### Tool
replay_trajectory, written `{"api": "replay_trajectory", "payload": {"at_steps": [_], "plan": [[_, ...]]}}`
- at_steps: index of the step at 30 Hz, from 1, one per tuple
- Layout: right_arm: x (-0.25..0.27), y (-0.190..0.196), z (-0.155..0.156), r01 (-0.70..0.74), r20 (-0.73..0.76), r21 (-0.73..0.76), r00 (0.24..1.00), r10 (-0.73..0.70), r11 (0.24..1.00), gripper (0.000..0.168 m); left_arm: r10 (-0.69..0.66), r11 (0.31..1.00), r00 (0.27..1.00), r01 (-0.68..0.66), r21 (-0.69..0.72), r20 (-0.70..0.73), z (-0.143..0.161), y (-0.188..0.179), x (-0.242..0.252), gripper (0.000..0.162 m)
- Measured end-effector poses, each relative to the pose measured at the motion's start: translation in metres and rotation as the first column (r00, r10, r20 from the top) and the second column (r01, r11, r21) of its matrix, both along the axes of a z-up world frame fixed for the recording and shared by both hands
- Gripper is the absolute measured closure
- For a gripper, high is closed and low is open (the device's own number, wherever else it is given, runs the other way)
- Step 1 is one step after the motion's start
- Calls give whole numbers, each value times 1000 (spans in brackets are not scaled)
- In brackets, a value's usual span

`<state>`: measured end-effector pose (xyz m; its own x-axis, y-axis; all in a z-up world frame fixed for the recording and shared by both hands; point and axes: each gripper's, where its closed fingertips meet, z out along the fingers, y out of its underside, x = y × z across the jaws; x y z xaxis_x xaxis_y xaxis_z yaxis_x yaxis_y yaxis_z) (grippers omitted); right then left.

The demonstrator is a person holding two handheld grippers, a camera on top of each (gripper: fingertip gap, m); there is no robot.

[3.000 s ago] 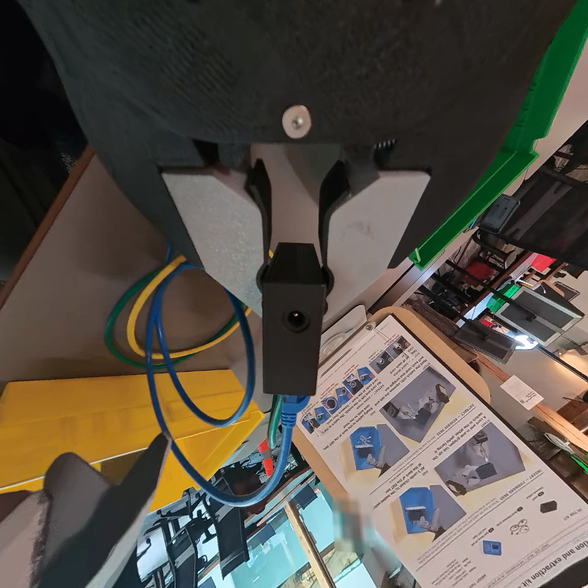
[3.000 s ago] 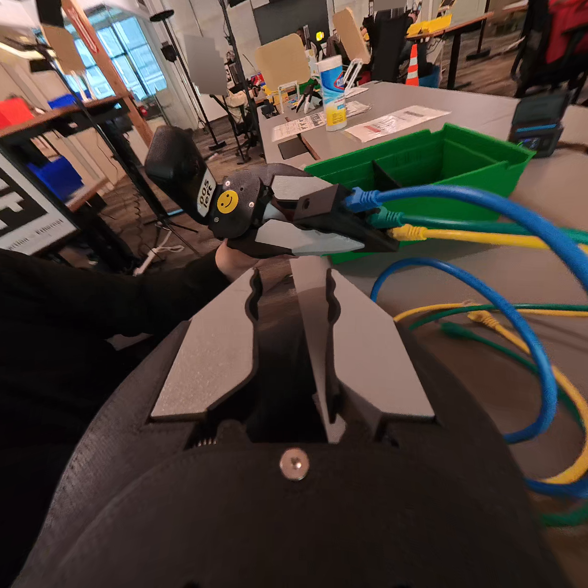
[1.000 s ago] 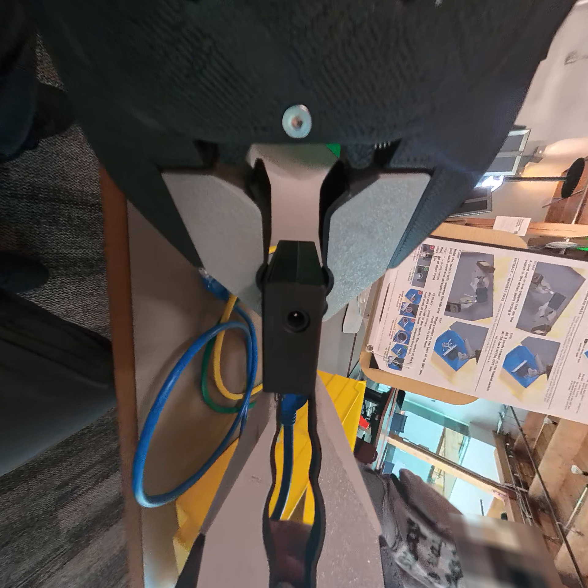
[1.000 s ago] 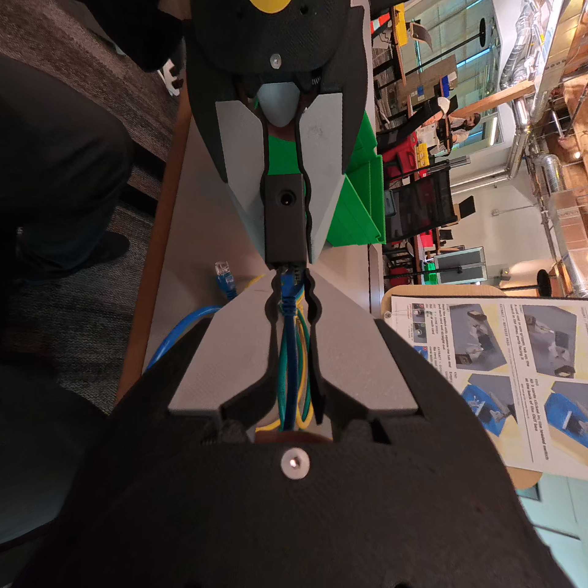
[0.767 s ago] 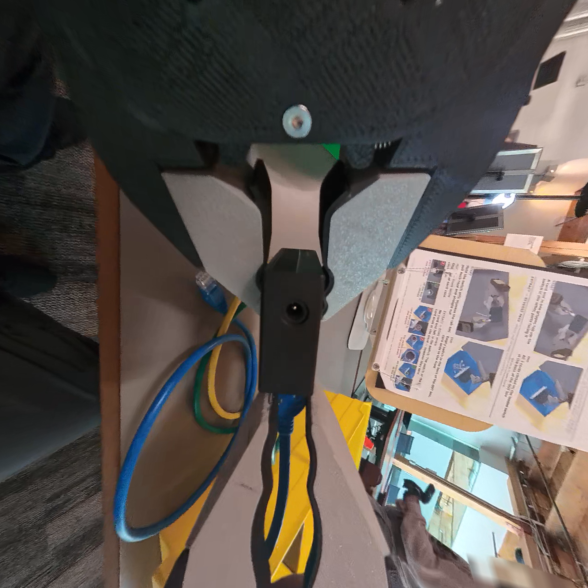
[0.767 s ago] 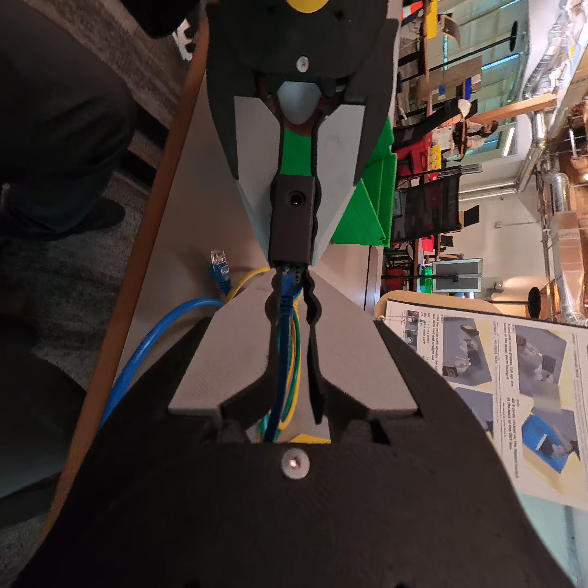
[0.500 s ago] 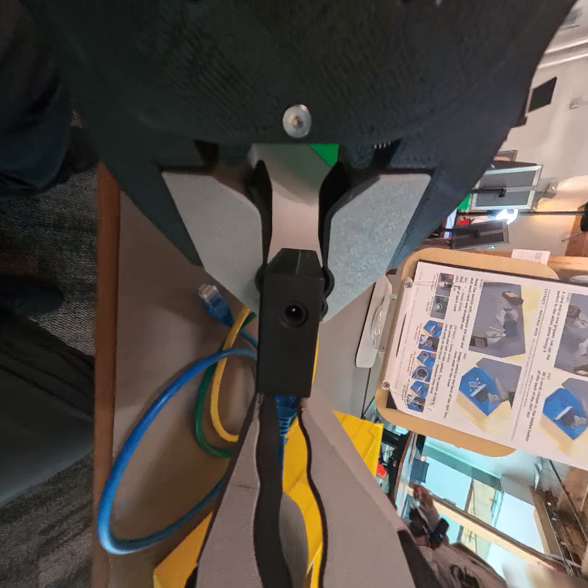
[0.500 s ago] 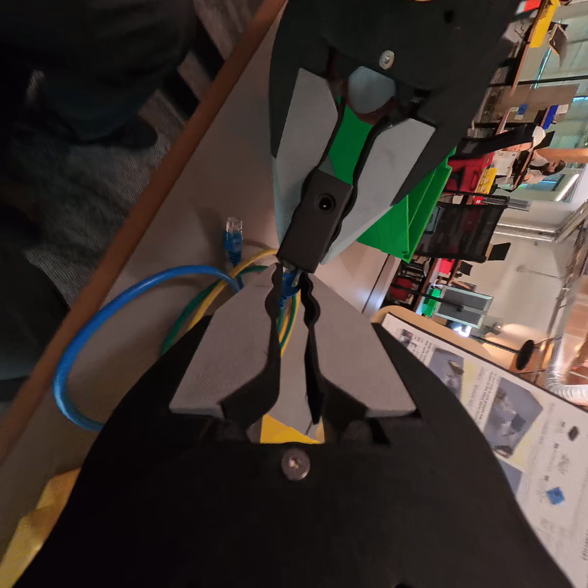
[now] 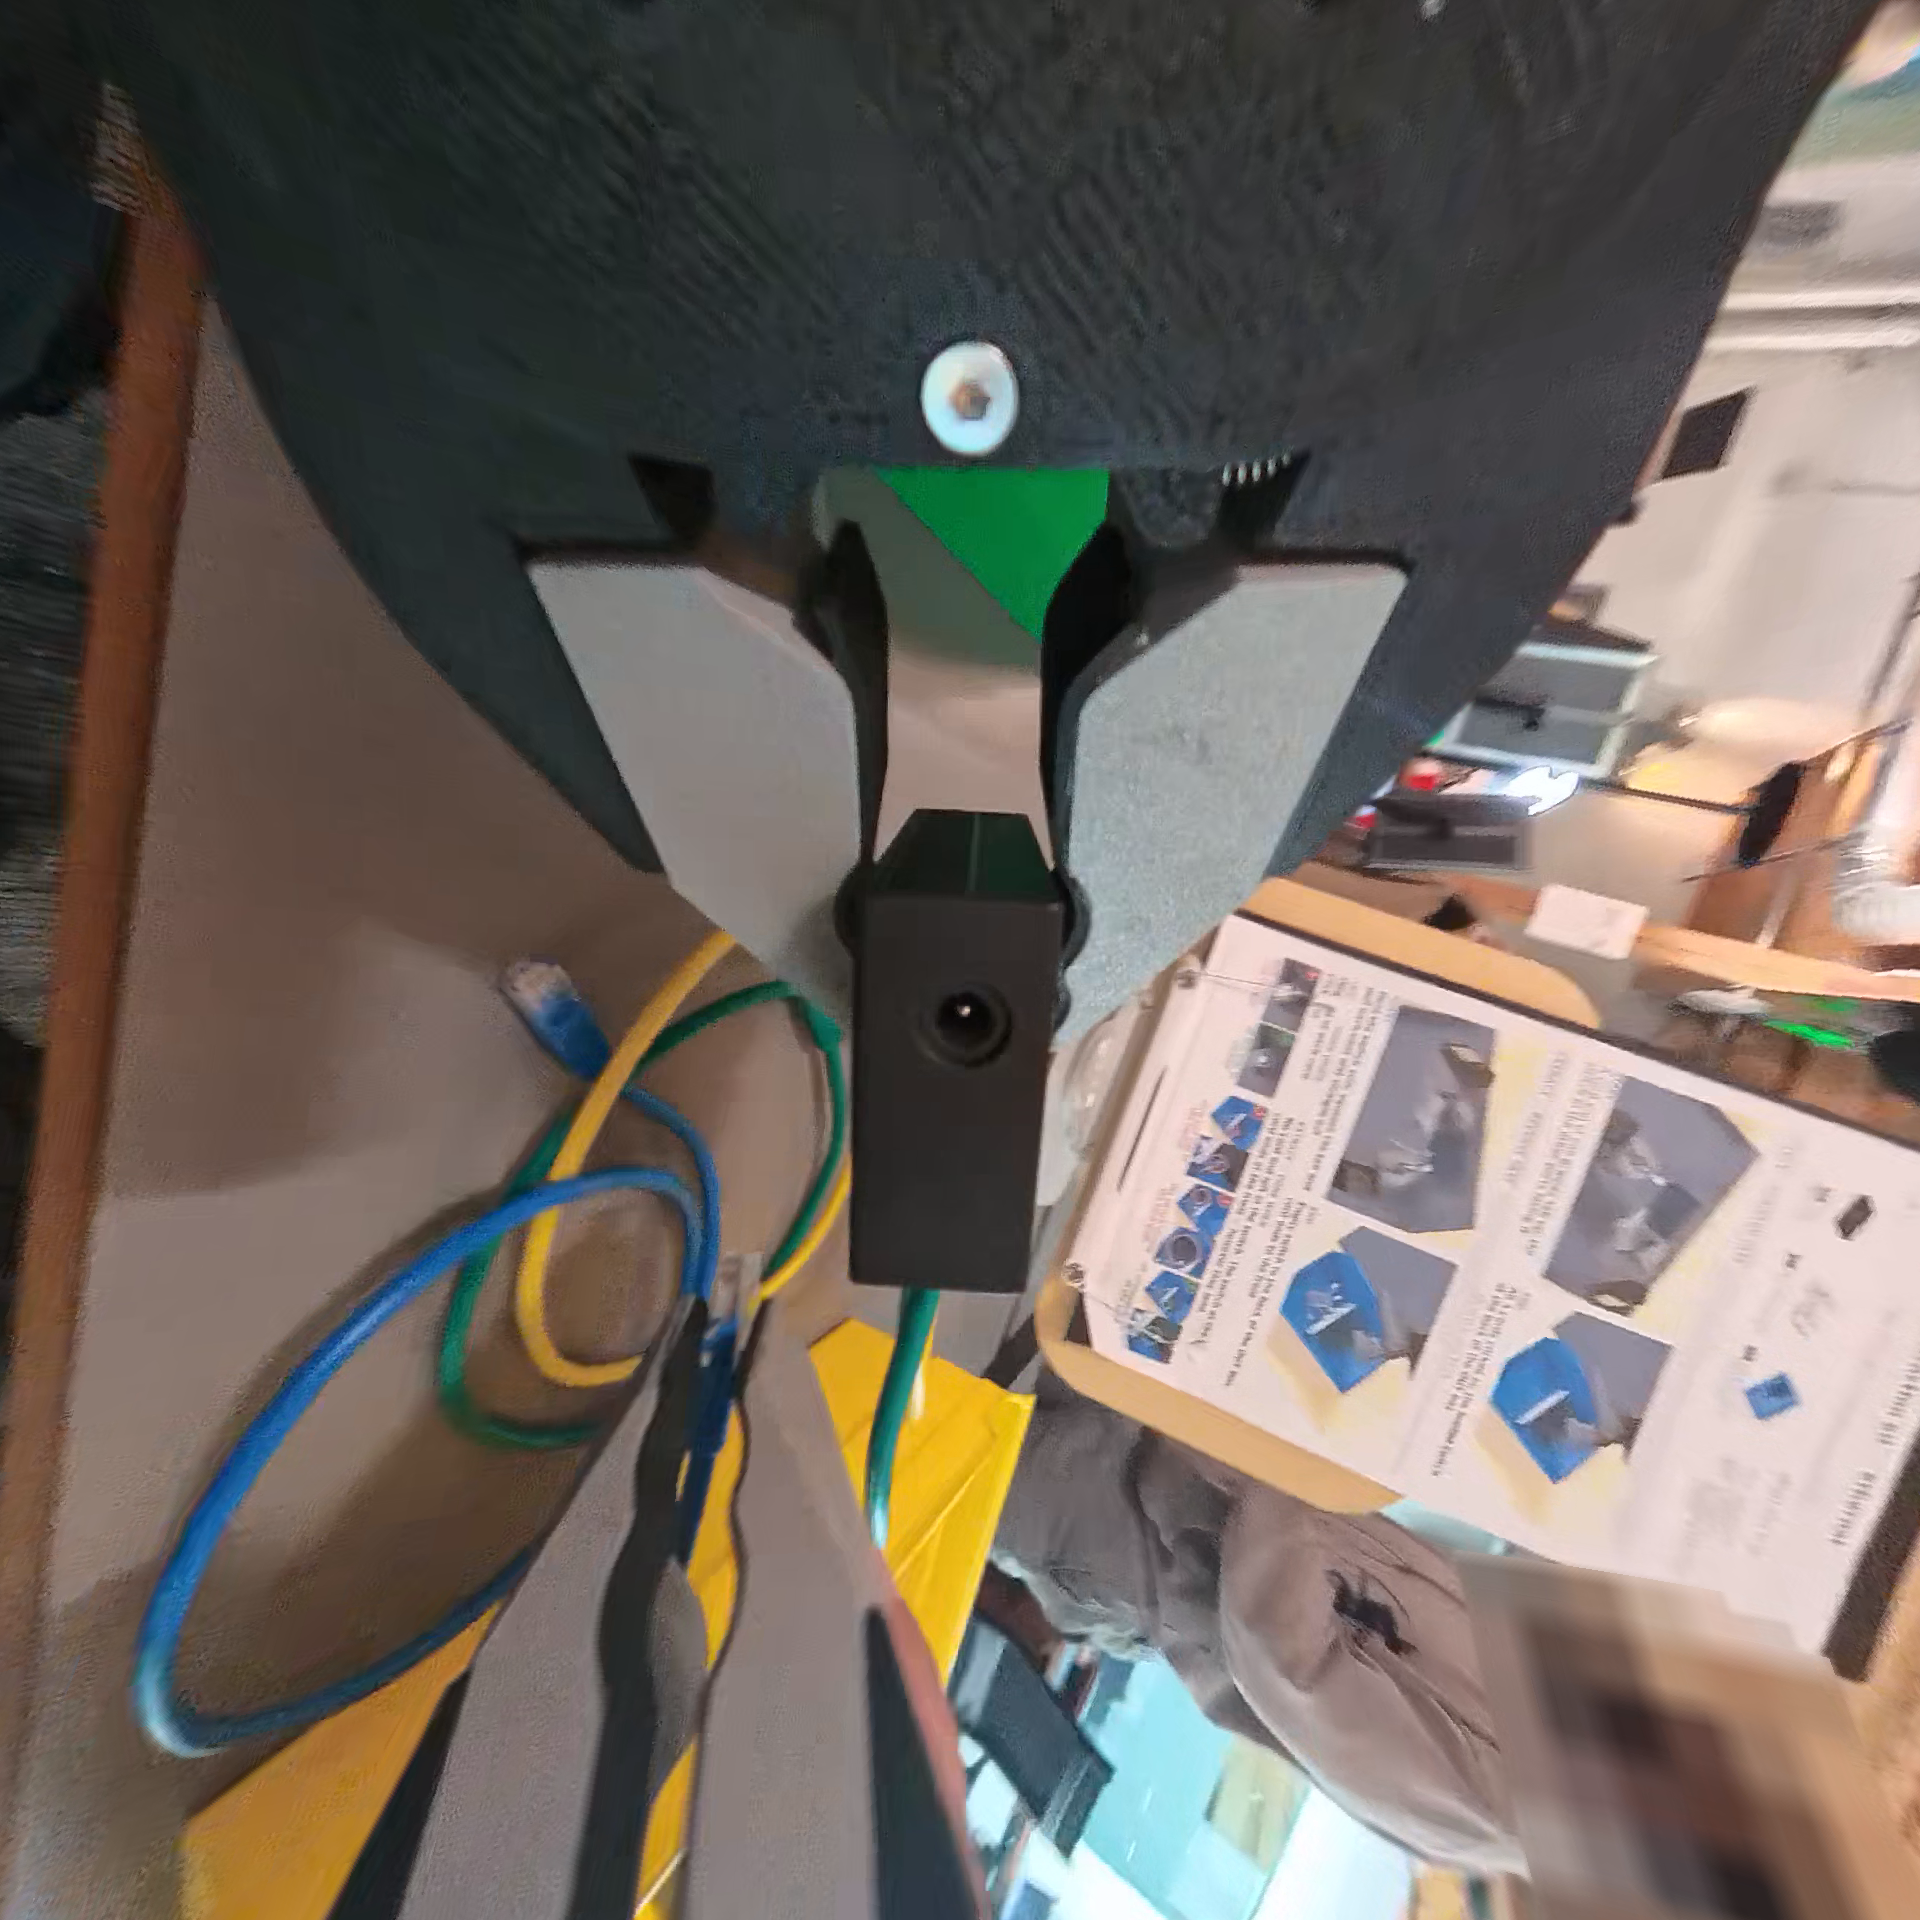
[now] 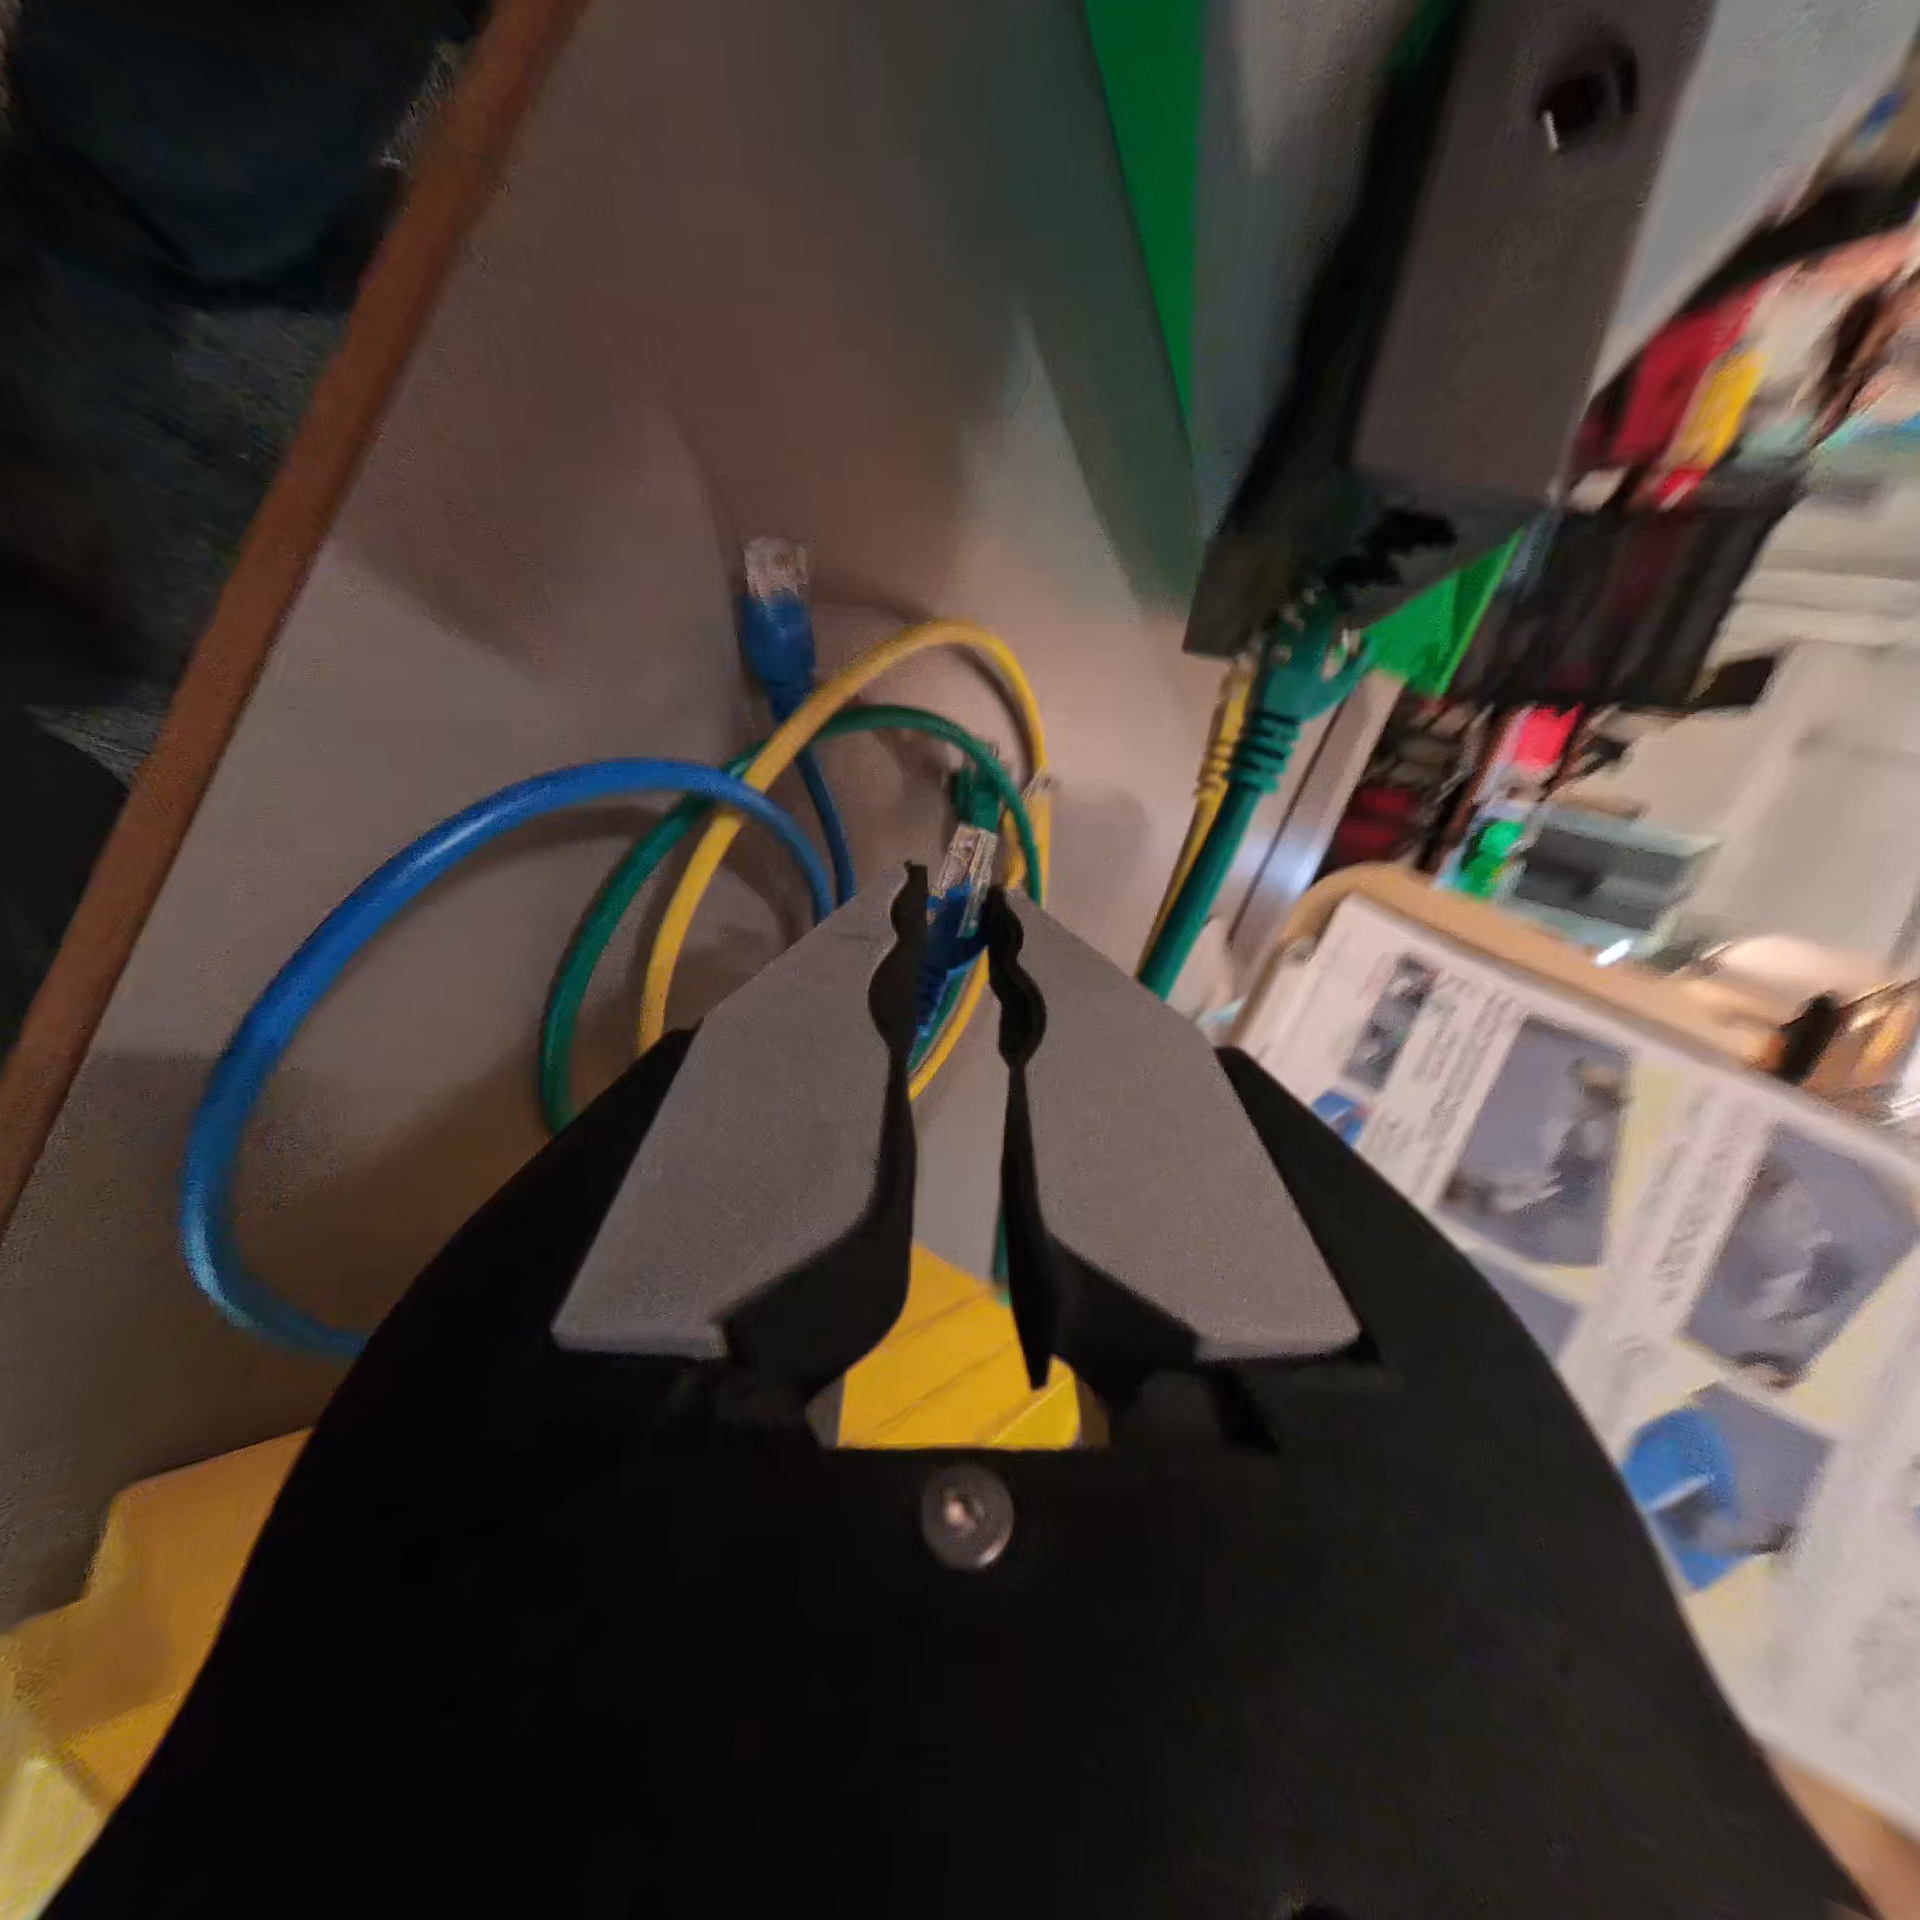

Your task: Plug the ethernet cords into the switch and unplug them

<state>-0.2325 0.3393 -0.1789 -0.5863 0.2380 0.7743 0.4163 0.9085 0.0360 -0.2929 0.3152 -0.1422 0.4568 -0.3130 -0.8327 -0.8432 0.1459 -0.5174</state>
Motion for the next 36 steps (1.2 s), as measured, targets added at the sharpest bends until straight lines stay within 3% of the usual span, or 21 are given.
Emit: {"api": "replay_trajectory", "payload": {"at_steps": [3, 7, 8, 12, 15, 19, 22, 25, 27, 28, 34, 36], "plan": [[0, 14, -11, 112, 28, -153, 994, -109, 982, 151, 63, 994, 997, -59, 87, -48, 1, 10, -3, 136], [5, 1, -13, 121, -39, -374, 989, -146, 920, 139, 49, 997, 999, -48, 53, -23, -9, 12, -3, 135], [6, 1, -10, 111, -65, -386, 987, -147, 916, 147, 48, 998, 999, -47, 49, -13, -9, 12, -4, 135], [10, 6, 3, 129, -140, -403, 970, -200, 906, 146, 43, 998, 999, -45, 48, 31, -7, 13, -6, 136], [14, 4, 7, 138, -155, -387, 965, -211, 912, 138, 73, 997, 997, -74, 39, 24, -9, 16, -8, 135], [28, -9, 13, 204, -65, -438, 964, -257, 876, 123, 148, 988, 988, -149, 28, 43, -9, 23, -14, 135], [42, -21, 11, 293, 57, -553, 947, -315, 780, 109, 178, 984, 977, -181, 9, 118, -4, 25, -19, 136], [41, -1, 0, 449, 96, -570, 868, -487, 688, 112, 197, 980, 965, -196, -22, 171, -4, 27, -22, 135], [37, -7, -19, 515, 175, -617, 827, -534, 595, 126, 212, 977, 961, -210, -30, 180, -4, 28, -23, 135], [35, -11, -29, 547, 218, -621, 808, -547, 561, 122, 221, 975, 959, -218, -37, 180, -5, 28, -24, 135], [30, -27, -64, 645, 356, -602, 745, -564, 471, 125, 230, 973, 957, -225, -46, 178, -1, 24, -27, 135], [31, -25, -69, 665, 379, -607, 723, -578, 435, 134, 230, 973, 955, -224, -54, 189, 0, 23, -29, 136]]}}
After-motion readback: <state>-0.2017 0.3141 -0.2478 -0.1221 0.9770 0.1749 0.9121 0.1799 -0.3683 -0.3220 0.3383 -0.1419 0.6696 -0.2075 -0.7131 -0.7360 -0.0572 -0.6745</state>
